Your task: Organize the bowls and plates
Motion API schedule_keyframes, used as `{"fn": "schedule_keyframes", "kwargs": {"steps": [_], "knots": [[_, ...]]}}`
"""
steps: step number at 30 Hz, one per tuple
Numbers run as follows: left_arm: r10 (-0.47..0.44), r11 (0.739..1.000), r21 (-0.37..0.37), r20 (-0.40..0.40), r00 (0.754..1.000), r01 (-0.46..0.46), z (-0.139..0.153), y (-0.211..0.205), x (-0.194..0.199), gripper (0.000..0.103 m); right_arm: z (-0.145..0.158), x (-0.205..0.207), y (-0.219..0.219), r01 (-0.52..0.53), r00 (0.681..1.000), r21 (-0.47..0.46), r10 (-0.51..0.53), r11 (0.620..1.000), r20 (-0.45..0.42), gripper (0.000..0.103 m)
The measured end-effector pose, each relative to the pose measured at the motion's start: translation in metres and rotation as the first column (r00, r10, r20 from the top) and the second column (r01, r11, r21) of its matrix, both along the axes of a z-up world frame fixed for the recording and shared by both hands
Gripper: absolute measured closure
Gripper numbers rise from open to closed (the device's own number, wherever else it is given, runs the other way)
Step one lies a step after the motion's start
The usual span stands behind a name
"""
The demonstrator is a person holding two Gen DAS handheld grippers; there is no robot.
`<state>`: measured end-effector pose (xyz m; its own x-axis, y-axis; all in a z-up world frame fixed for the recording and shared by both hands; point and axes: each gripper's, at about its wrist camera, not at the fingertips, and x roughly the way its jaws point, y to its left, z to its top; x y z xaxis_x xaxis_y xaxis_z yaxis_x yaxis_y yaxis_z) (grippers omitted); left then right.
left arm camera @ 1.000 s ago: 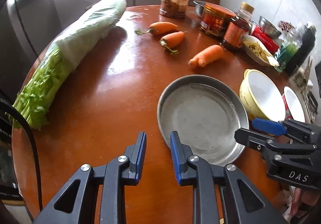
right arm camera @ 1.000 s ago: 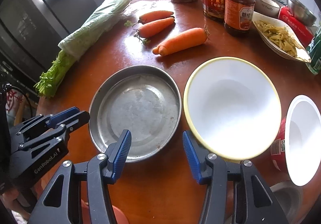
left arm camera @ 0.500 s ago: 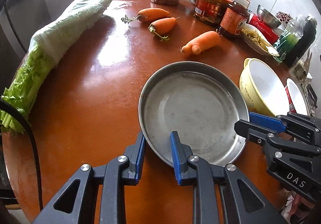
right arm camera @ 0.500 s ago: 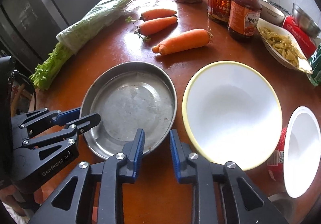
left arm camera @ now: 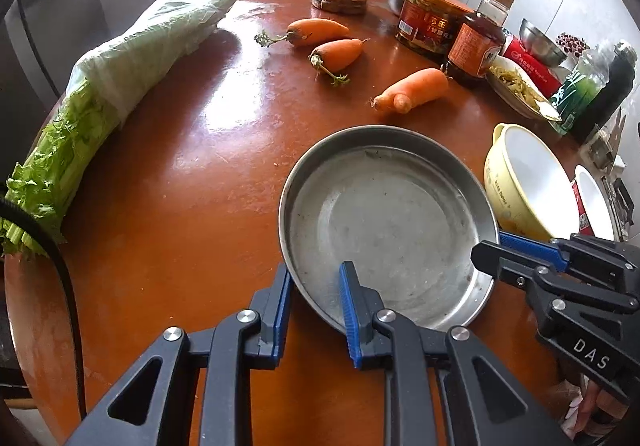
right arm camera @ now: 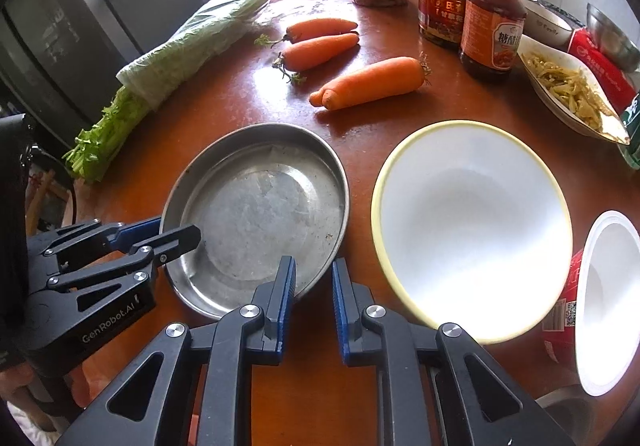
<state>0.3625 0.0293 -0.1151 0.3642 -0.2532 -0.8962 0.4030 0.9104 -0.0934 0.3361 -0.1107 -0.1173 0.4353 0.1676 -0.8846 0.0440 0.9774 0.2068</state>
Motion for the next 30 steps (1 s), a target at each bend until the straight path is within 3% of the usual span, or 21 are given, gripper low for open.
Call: {"fn": "schedule_keyframes", "kwargs": {"steps": [5, 15, 30], "knots": [[0.027, 0.999, -0.044, 0.023, 0.999, -0.026, 0.008, 0.007, -0.001, 0.085, 0.006, -0.003, -0.001, 0.005, 1.0, 0.006, -0.005, 1.0, 0.02, 0.085], [0.04, 0.999, -0.013, 0.09, 0.995, -0.039, 0.036, 0.01, -0.03, 0.085, 0.03, -0.028, 0.003, -0.014, 0.997, 0.023, 0.012, 1.0, 0.076, 0.085], [0.101, 0.994, 0.016, 0.17, 0.98, -0.105, 0.081, 0.028, -0.143, 0.085, 0.072, -0.128, 0.021, -0.084, 0.985, 0.01, 0.082, 0.996, 0.154, 0.085]]}}
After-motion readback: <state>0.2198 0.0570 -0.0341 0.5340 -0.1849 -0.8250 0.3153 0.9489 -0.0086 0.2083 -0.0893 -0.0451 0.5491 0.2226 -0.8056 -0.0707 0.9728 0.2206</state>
